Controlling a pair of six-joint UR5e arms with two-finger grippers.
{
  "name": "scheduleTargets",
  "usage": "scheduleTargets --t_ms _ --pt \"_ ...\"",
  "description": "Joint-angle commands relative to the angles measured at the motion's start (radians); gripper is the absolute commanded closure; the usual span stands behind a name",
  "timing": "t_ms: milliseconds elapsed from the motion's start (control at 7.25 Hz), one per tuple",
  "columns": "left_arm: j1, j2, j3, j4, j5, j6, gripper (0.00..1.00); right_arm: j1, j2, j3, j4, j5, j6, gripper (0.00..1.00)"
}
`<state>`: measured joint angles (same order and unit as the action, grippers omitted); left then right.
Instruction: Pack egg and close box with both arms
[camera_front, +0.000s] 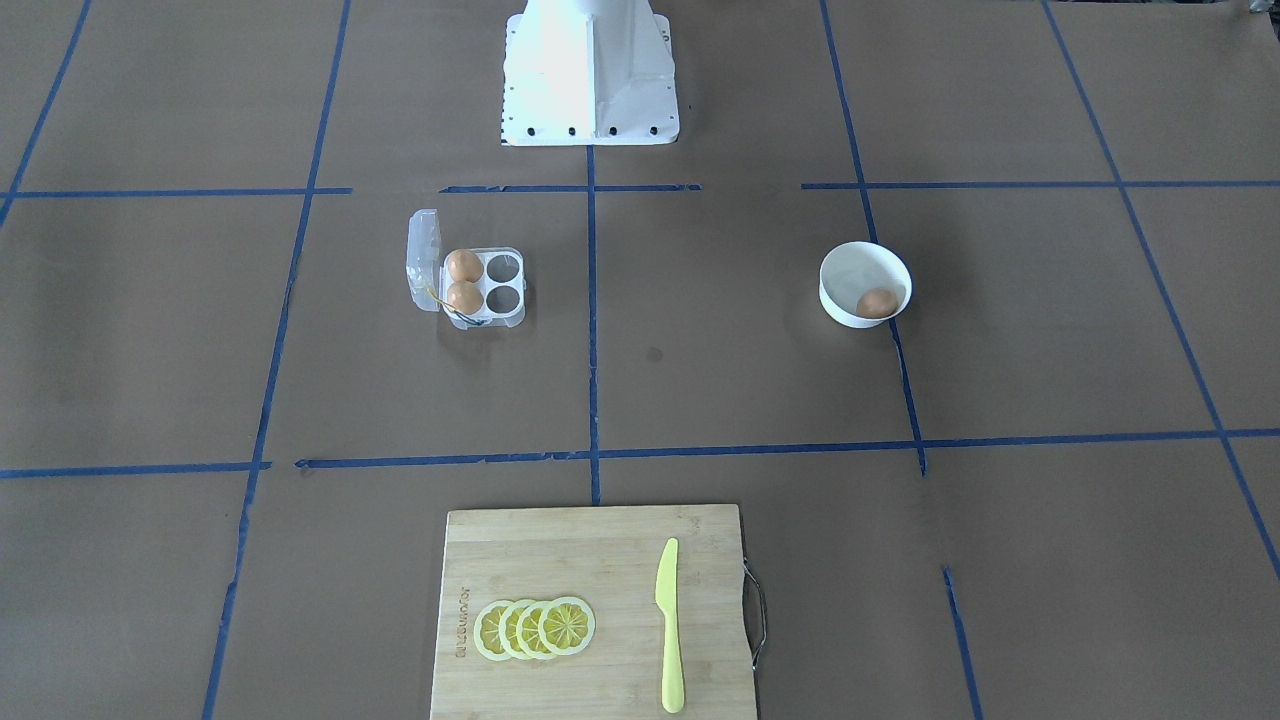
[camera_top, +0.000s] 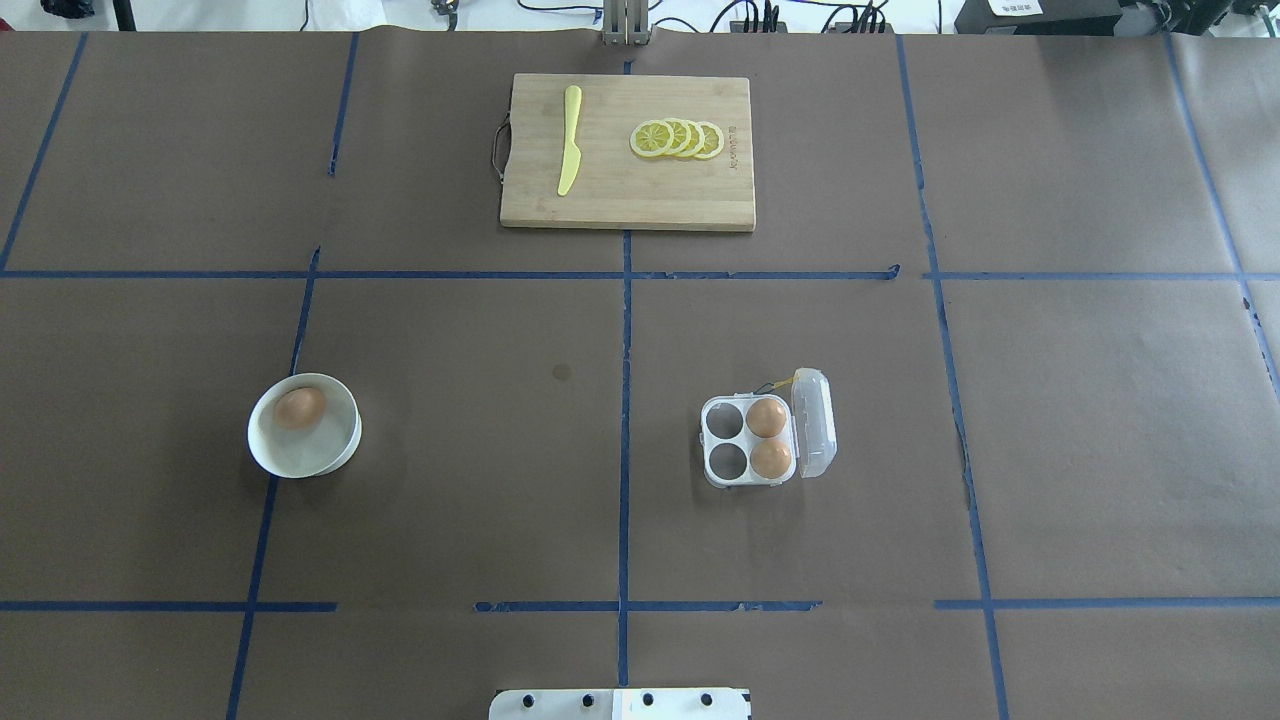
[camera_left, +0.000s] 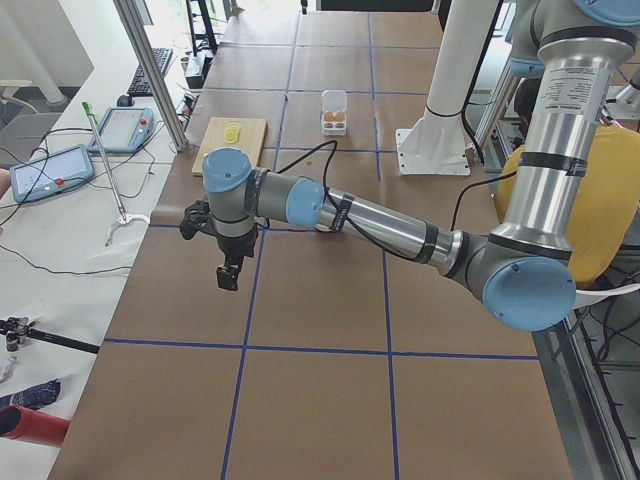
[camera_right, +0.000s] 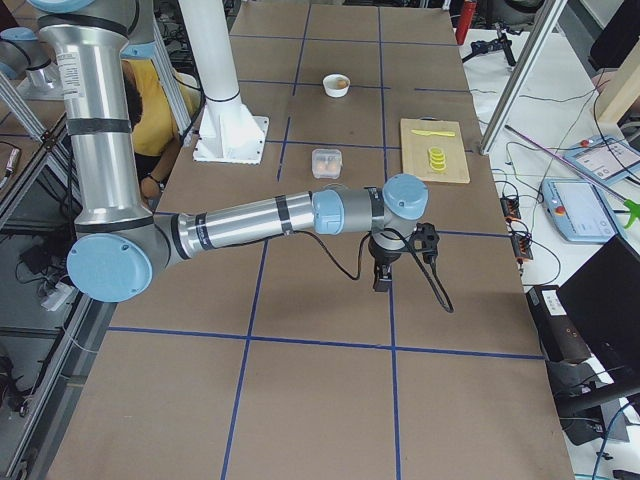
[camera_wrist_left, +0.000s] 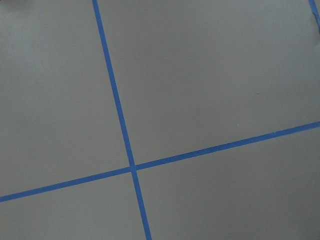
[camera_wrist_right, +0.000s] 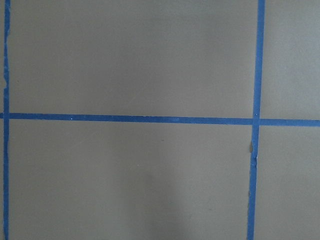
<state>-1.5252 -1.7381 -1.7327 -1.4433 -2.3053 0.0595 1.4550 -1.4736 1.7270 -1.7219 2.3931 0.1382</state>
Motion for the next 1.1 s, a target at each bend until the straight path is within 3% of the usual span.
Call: scheduleTargets --t_ms 0,276,690,966 --pt "-0.007 0.002 -0.017 -0.020 0.009 0.000 0.00 -0.001 -0.002 0.014 -0.001 -0.012 0.007 0.00" --pt "-0.007 0.009 -0.100 0.007 0.009 -0.007 0.00 -0.002 -0.002 0.017 -0.002 -0.006 0.011 0.00" --pt "0.000 0.020 -0.084 0.006 0.010 -0.007 0.00 -0.002 -0.007 0.019 -0.002 0.003 0.012 0.00" --pt "0.003 0.009 -0.079 0.004 0.084 -0.007 0.00 -0.002 -0.008 0.017 -0.002 0.001 0.012 0.00"
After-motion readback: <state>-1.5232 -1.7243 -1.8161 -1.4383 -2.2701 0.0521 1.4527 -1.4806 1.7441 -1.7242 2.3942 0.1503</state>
